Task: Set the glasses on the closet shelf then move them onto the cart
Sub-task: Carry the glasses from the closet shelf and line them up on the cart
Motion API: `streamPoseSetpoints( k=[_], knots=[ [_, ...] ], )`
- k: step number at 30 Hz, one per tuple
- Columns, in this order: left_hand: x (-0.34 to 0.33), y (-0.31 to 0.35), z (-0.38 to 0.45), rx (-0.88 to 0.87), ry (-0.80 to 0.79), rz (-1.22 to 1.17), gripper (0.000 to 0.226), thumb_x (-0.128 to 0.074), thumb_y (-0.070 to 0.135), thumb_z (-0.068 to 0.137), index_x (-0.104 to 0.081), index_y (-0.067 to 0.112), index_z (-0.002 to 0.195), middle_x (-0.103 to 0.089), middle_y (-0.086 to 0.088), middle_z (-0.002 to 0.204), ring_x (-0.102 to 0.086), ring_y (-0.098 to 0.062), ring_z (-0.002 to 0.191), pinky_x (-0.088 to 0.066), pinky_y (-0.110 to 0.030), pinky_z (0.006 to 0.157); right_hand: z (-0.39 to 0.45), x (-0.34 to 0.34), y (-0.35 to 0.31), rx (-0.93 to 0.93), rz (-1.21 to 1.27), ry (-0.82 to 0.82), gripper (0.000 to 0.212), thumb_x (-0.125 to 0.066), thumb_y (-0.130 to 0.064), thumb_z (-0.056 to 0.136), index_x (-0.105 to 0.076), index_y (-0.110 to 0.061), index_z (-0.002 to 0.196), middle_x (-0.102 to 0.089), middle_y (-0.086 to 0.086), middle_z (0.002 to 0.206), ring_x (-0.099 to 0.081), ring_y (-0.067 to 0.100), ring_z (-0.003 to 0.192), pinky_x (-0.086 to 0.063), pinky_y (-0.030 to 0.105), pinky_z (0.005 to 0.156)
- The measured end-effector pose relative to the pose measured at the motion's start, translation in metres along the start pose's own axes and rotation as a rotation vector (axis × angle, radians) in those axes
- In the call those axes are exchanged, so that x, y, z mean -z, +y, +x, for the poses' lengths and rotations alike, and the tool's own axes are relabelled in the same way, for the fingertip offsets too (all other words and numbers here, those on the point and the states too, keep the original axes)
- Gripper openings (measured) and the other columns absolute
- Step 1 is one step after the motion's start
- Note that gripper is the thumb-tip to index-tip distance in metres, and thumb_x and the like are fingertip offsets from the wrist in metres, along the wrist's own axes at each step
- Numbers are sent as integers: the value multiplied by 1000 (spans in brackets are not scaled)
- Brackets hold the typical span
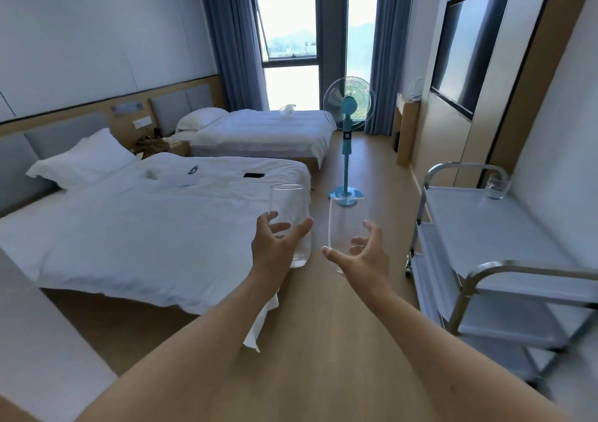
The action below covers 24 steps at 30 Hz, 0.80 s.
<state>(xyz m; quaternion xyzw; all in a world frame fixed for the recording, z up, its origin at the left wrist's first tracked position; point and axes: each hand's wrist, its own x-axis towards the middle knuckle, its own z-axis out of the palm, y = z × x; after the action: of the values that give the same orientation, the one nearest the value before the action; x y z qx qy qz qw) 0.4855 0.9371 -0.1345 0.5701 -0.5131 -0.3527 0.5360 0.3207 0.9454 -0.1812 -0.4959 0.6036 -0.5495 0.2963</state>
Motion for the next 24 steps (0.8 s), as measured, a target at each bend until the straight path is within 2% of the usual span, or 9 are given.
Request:
streamPoseSetpoints(
  k=[4,8,10,13,16,19,21,24],
  knots=[
    [-31,-15,38,14,-67,-9,76,-80,53,78,-44,26,139,-61,9,114,-59,1,91,-48,-18,76,31,3,16,-38,-35,40,102,-92,-51,61,-33,-32,143,-54,-6,107,-58,12,99,-60,47,81],
    [-62,-31,83,19,-137,-42,92,-79,71,64,-46,27,138,-64,11,109,-65,-11,100,-56,-34,91,67,0,28,-54,-74,93,104,-91,-52,63,-31,-31,145,-53,-6,108,-57,12,99,-59,46,84],
    [-75,-36,106,22,-183,-58,91,-80,72,62,-45,29,135,-64,12,107,-67,-11,99,-56,-32,85,89,-2,32,-56,-114,123,103,-91,-49,66,-30,-28,147,-55,-3,110,-58,13,99,-57,42,87],
    [-95,-39,148,41,-245,-97,83,-81,63,66,-45,27,132,-65,6,107,-69,-12,95,-52,-23,73,127,-9,36,-72,-141,193,103,-91,-49,66,-31,-27,147,-55,-3,109,-59,14,98,-56,39,85],
    [-113,-43,188,55,-277,-97,90,-78,70,58,-47,28,132,-67,6,106,-69,-12,93,-51,-23,71,161,-16,40,-109,-113,237,103,-91,-47,66,-31,-26,147,-55,-3,110,-59,13,98,-52,28,77],
    [-126,-55,225,56,-324,-67,83,-81,68,64,-47,31,130,-68,8,104,-70,-9,92,-54,-24,74,192,-23,46,-143,-105,254,101,-91,-45,67,-32,-26,147,-56,-1,113,-58,12,100,-48,22,73],
    [-131,-64,247,38,-378,-49,80,-83,66,65,-47,34,129,-68,8,106,-70,-9,94,-57,-27,79,206,-27,54,-165,-105,271,100,-91,-44,68,-33,-28,147,-57,-2,113,-59,11,100,-49,23,74],
    [-139,-79,275,26,-440,-26,88,-83,71,59,-47,35,130,-67,6,110,-69,-9,96,-58,-27,80,223,-37,71,-217,-116,286,101,-92,-43,67,-33,-28,148,-57,-3,114,-58,10,100,-55,34,85]
  ],
)
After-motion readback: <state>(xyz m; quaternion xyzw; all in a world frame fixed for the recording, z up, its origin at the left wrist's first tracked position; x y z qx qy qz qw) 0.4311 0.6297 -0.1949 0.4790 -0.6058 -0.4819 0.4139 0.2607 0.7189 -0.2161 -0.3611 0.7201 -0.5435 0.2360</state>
